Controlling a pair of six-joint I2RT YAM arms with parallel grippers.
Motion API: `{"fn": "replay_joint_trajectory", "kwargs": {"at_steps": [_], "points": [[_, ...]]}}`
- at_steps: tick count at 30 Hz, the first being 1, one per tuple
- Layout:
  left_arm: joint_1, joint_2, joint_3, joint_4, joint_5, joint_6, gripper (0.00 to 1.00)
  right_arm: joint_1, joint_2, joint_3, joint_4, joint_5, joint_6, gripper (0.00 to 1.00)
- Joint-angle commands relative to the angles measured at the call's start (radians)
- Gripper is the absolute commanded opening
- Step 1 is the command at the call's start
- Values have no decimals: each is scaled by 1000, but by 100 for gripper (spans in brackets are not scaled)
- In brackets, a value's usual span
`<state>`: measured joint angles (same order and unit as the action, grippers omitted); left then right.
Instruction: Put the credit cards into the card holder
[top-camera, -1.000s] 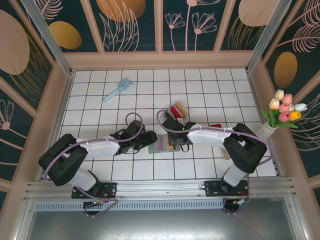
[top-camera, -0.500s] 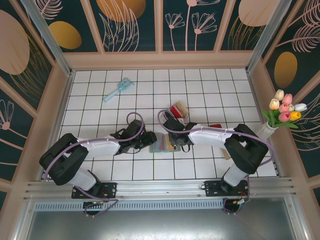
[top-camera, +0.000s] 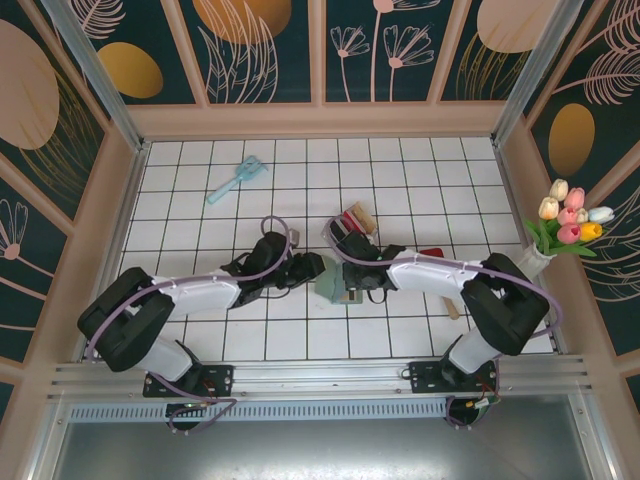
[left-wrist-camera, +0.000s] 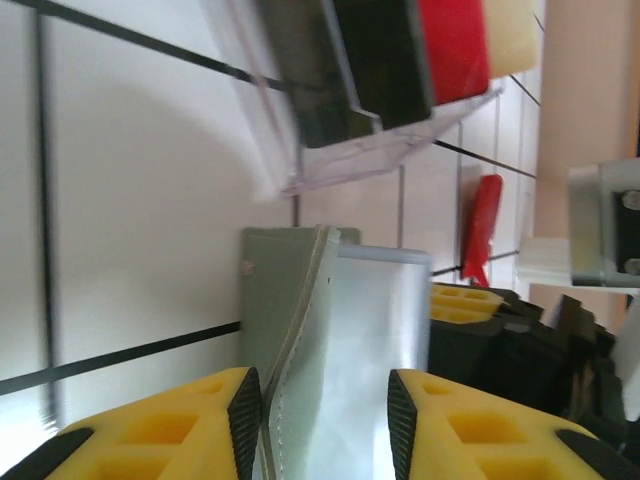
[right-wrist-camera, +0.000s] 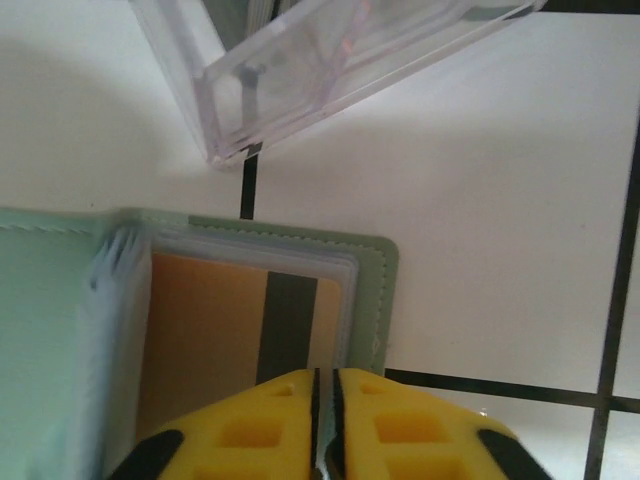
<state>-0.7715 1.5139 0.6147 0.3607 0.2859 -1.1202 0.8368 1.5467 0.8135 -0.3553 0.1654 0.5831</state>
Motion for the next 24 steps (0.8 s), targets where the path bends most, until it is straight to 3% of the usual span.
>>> {"fn": "replay_joint_trajectory", "kwargs": {"at_steps": [1, 10, 17, 21, 24], "points": [[-27, 63, 71, 49, 90, 30, 41, -13, -51, -22, 41, -37, 16, 10], [-64, 193, 161, 49, 119, 33, 45, -87, -151, -109, 46, -57, 57, 11], [-89, 318, 237, 26, 135, 31, 41, -203, -264, -231, 181, -283, 96, 29], [-99, 322, 265, -23, 97, 50, 43, -244, -316, -256, 190, -314, 114, 37], [-100, 277, 266, -66, 49, 82, 42, -278, -331, -266, 184, -352, 107, 37]]}}
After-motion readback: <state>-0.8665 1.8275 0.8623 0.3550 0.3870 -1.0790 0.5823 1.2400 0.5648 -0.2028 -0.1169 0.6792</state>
